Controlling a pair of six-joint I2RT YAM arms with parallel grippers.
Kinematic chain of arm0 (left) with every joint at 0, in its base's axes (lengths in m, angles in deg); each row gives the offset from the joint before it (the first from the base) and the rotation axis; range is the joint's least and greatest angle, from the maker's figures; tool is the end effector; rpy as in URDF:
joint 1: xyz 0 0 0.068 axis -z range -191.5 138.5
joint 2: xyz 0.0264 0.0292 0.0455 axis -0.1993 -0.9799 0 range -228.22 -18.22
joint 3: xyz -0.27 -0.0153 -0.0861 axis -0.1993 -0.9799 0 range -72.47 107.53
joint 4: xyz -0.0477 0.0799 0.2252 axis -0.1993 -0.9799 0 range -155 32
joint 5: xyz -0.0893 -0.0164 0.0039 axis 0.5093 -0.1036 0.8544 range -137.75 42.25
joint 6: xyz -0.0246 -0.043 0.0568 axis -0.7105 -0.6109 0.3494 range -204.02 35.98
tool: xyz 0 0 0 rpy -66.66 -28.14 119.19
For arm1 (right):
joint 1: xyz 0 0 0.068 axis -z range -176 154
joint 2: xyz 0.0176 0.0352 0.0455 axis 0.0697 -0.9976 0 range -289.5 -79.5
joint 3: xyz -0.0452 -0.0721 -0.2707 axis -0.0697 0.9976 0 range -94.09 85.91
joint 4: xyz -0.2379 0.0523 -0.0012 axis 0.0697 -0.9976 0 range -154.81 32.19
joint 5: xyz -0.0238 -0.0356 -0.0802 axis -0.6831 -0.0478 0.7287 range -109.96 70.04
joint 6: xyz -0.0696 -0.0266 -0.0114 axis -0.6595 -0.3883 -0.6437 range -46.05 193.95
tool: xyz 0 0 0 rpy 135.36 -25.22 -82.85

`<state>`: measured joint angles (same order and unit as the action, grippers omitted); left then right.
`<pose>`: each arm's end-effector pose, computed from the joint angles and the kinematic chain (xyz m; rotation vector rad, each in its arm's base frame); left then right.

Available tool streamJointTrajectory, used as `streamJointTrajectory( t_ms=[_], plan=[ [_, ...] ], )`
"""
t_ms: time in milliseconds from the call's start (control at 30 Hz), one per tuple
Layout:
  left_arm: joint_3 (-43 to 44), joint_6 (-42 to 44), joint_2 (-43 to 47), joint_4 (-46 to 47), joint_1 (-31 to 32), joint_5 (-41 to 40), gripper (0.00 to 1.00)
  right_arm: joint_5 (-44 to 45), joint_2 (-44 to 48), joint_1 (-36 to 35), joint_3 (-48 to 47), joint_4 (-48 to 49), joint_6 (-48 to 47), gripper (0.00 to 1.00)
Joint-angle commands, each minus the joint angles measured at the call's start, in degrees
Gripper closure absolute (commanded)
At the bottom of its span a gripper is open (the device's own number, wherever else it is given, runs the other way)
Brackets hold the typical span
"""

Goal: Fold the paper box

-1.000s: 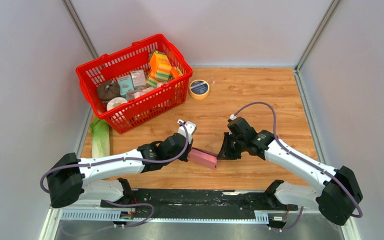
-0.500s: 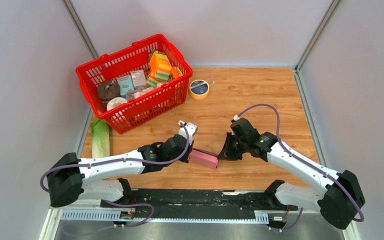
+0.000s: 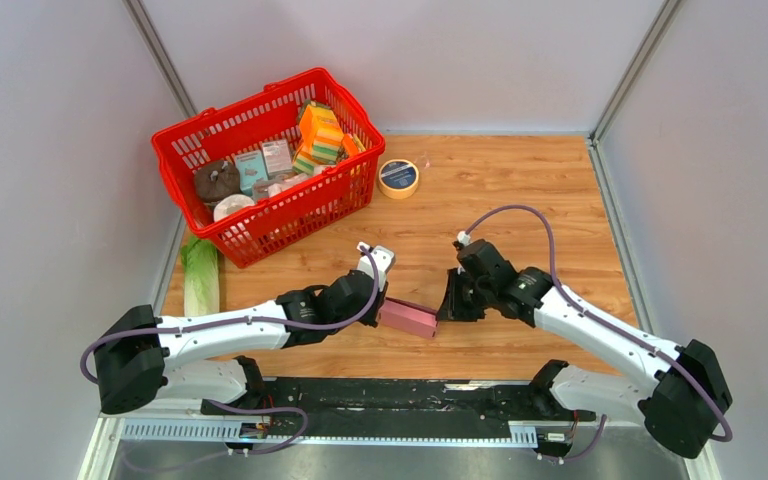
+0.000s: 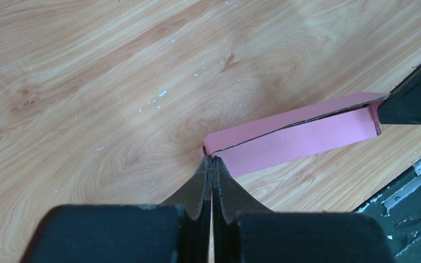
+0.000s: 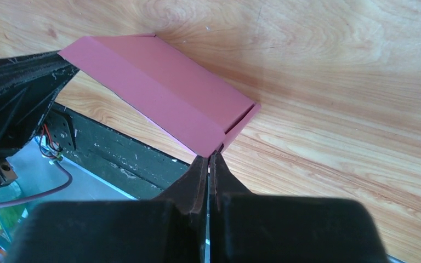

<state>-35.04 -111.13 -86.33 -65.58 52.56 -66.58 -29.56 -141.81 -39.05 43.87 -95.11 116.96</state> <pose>0.1268 -0.2137 0.2222 0.5387 2.1805 -0.5157 0.1374 0.1429 0.2199 -0.0681 2.7511 0.7147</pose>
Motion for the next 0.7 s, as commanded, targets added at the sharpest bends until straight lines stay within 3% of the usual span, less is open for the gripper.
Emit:
streamJointTrajectory(
  t_ms=[0,100,133,233,300,367,500,567,667],
  plan=[
    [-0.69,-1.36,0.53,0.72,0.81,0.99,1.00,0.82,-0.02,-2.22,-0.32,1.08,-1.61,1.00],
    [-1.22,-1.63,0.79,0.89,0.99,0.55,1.00,-2.16,2.09,-2.22,0.38,2.49,-2.22,0.90],
    [-1.48,-1.71,0.88,1.07,1.07,0.11,1.00,-2.43,2.62,-2.13,-0.14,2.23,-2.57,0.79],
    [-2.01,-2.15,1.41,1.24,1.43,-1.12,1.00,-3.48,4.82,-1.69,-0.67,1.26,-1.18,0.58],
    [-2.18,-2.77,1.50,1.16,1.51,-1.73,1.00,-5.06,6.22,-1.25,-0.41,1.96,0.41,0.50],
    [-2.36,-3.73,1.50,1.16,1.60,-2.44,1.00,-7.00,7.19,-0.12,0.81,2.84,5.23,0.38],
    [-2.71,-5.84,1.58,0.29,2.39,-5.33,1.00,-8.41,10.52,2.00,5.91,6.44,20.86,0.03],
    [-2.80,-7.42,1.85,-0.16,2.66,-7.36,1.00,-8.41,11.59,2.79,7.49,8.28,28.67,0.00],
    [-2.98,-9.09,2.02,-1.04,3.01,-9.38,1.00,-5.00,13.96,3.23,8.90,7.77,32.92,0.00]
  ],
)
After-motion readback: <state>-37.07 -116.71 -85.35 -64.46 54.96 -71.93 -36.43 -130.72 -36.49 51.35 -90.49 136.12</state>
